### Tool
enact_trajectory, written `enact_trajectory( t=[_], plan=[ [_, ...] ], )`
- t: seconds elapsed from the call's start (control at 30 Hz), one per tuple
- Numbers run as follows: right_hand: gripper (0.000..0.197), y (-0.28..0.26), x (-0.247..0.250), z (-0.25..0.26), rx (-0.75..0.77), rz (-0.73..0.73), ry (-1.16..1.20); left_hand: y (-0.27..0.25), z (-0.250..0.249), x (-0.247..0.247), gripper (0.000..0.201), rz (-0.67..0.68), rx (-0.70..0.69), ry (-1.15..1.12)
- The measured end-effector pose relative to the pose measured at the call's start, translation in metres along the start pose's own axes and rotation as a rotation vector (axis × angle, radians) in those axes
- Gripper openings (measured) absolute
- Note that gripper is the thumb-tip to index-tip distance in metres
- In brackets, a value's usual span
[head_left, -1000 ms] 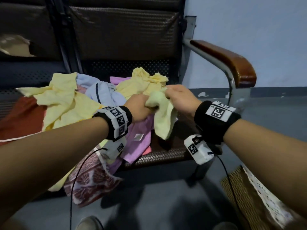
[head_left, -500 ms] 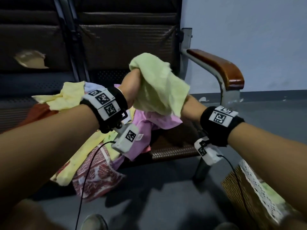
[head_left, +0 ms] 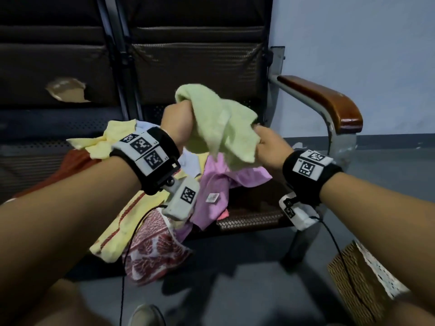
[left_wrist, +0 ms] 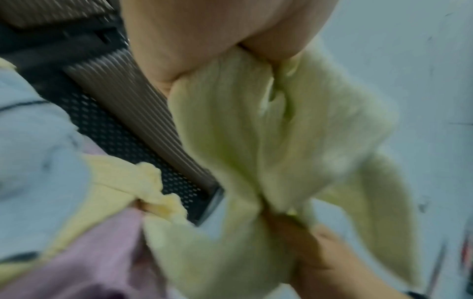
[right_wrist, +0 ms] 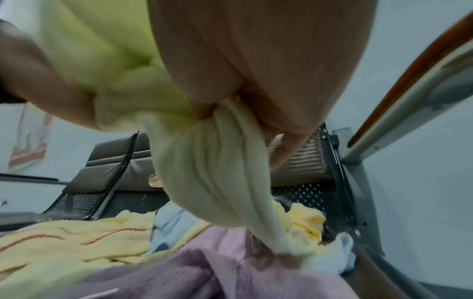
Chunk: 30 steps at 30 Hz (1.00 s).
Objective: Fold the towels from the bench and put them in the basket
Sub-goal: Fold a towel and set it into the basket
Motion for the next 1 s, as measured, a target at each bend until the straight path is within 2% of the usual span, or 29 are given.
enact_trajectory(
  t=[0.03,0.1,0.17,0.2,0.27,0.3,0.37,0.4,0.5,0.57,0.63,0.67,0.77,0.87,0.9,1.0],
  plan=[
    [0.028,-0.001,0.005,0.004,-0.010,-0.020,0.006,0.010,0.010,0.009,0.031,-0.036,0.012,0.146],
    [0.019,0.002,0.016,0.016,0.017,-0.098,-0.016,0.021,0.033,0.021,0.041,-0.023,0.050,0.396],
    [0.021,0.002,0.017,0.029,0.045,-0.097,0.034,0.021,0.042,0.029,0.053,-0.020,-0.009,0.530],
    [0.022,0.000,0.015,0.035,0.062,-0.088,0.056,0.015,0.039,0.023,0.061,0.026,-0.083,0.536],
    [0.026,0.000,0.009,0.041,0.103,-0.048,0.048,-0.003,0.031,0.000,0.072,0.270,-0.195,0.375],
    [0.028,-0.002,0.006,0.044,0.122,-0.029,0.039,-0.016,0.029,-0.016,0.073,0.434,-0.193,0.276],
    [0.033,-0.006,0.002,0.046,0.156,-0.001,0.050,-0.038,0.030,-0.039,0.061,0.650,-0.226,0.273],
    [0.035,-0.008,0.001,0.045,0.159,0.004,0.052,-0.044,0.030,-0.045,0.050,0.669,-0.291,0.362],
    [0.024,-0.004,0.004,0.034,0.117,0.000,-0.075,-0.043,0.028,-0.043,0.020,0.552,-0.487,0.572],
    [0.017,-0.003,0.005,0.016,0.018,0.092,-0.206,-0.038,0.028,-0.037,0.024,0.485,-0.525,0.603],
    [0.017,-0.009,0.000,-0.003,-0.048,0.237,-0.312,-0.032,0.030,-0.031,0.031,0.436,-0.504,0.602],
    [0.018,-0.012,0.000,-0.010,-0.050,0.264,-0.337,-0.029,0.033,-0.027,0.033,0.415,-0.485,0.607],
    [0.026,-0.016,0.009,-0.011,-0.001,0.166,-0.347,-0.026,0.039,-0.024,0.033,0.370,-0.501,0.717],
    [0.014,-0.012,0.018,0.004,0.078,0.061,-0.269,-0.033,0.030,-0.029,0.034,0.368,-0.649,0.777],
    [0.017,-0.013,0.019,0.009,0.104,0.037,-0.233,-0.035,0.028,-0.033,0.033,0.398,-0.679,0.774],
    [0.022,-0.018,0.021,0.018,0.142,-0.041,-0.152,-0.036,0.028,-0.041,0.009,0.418,-0.666,0.717]
  ],
)
Point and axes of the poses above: each hand's wrist, its own y-axis towards the middle knuckle, its own x-axis out of the back of the hand, z = x × y, the point moved 7 cm from there along y, towards the middle knuckle, and after that the axes turned 2 degrees about -z, right-handed, at the moved point
